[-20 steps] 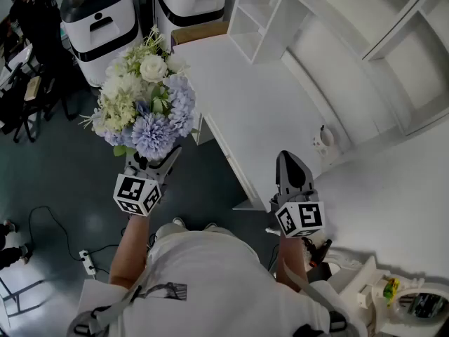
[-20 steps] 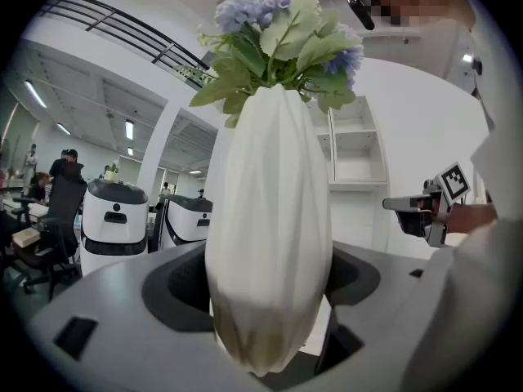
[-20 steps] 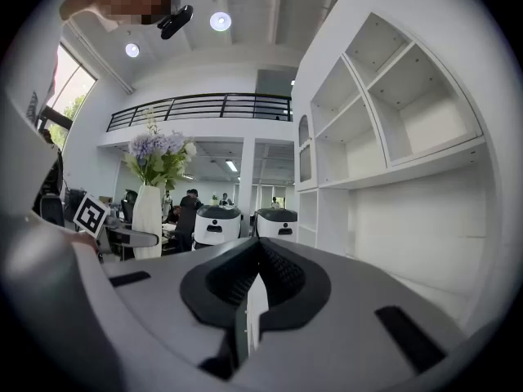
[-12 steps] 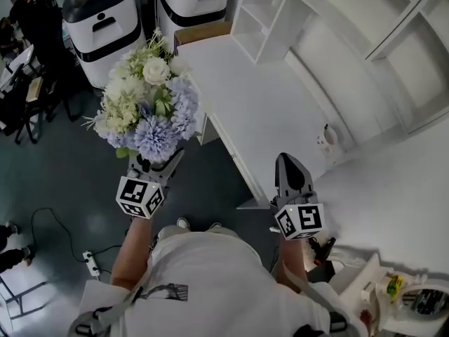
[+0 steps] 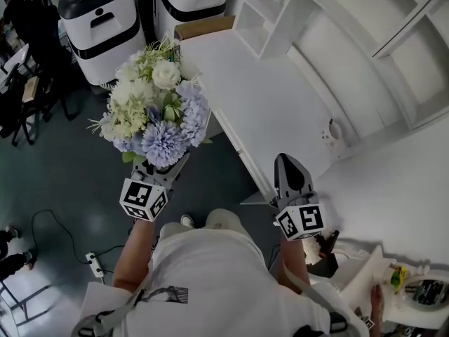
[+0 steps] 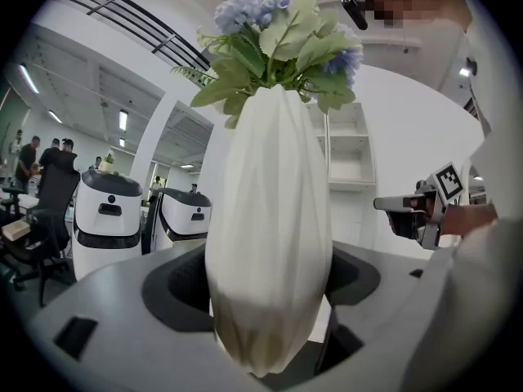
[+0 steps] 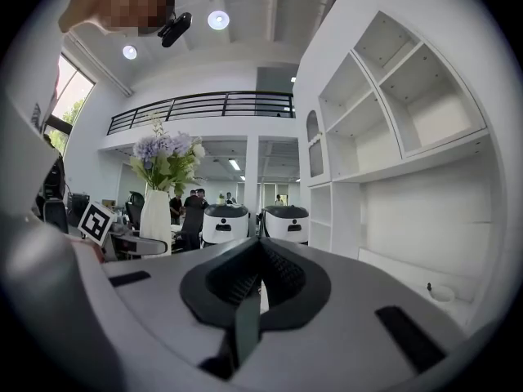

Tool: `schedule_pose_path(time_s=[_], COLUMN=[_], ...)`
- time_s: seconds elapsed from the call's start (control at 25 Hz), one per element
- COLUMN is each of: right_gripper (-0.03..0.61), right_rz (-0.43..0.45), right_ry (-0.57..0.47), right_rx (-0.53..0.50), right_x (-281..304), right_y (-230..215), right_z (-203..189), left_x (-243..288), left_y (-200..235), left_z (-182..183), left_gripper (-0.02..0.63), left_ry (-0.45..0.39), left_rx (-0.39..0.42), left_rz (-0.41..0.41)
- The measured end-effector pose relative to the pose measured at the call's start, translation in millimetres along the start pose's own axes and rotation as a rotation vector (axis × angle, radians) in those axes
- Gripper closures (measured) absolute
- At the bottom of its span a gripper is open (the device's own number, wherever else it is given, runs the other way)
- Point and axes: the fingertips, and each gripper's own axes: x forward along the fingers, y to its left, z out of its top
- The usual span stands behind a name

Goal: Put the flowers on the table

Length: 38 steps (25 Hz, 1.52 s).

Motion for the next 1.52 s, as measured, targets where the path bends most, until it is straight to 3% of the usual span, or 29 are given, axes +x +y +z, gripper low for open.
schedule_pose_path(time_s=[0.12, 0.4, 0.6, 0.76, 1.52], right_gripper=[0.568, 0.568, 0.568, 0.568, 0.568], right_rz=[-0.002, -0.009, 0.041, 0.082, 0.101], right_ry=[0.000, 0.019, -0.064, -0.124, -0.115], right_rx=[0.004, 0.034, -0.048, -0.109, -0.102], right_x=[5, 8, 23, 47, 56], right_y=[6, -34, -43, -60, -27], right_z=[-4, -18, -10, 8, -4], left_x=[0, 33, 40, 64, 78], left_y=[2, -14, -16, -21, -15], left_z=[-4, -7, 5, 19, 31], left_gripper=[0.244, 0.244, 0.244, 0.244, 0.243], left_ry=[0.007, 0.021, -0.136, -0.197, -0.241], left_rx=[0.002, -0.017, 0.005, 0.030, 0.081], left_rz=[-0.011, -0.022, -0.006, -0.004, -0.080])
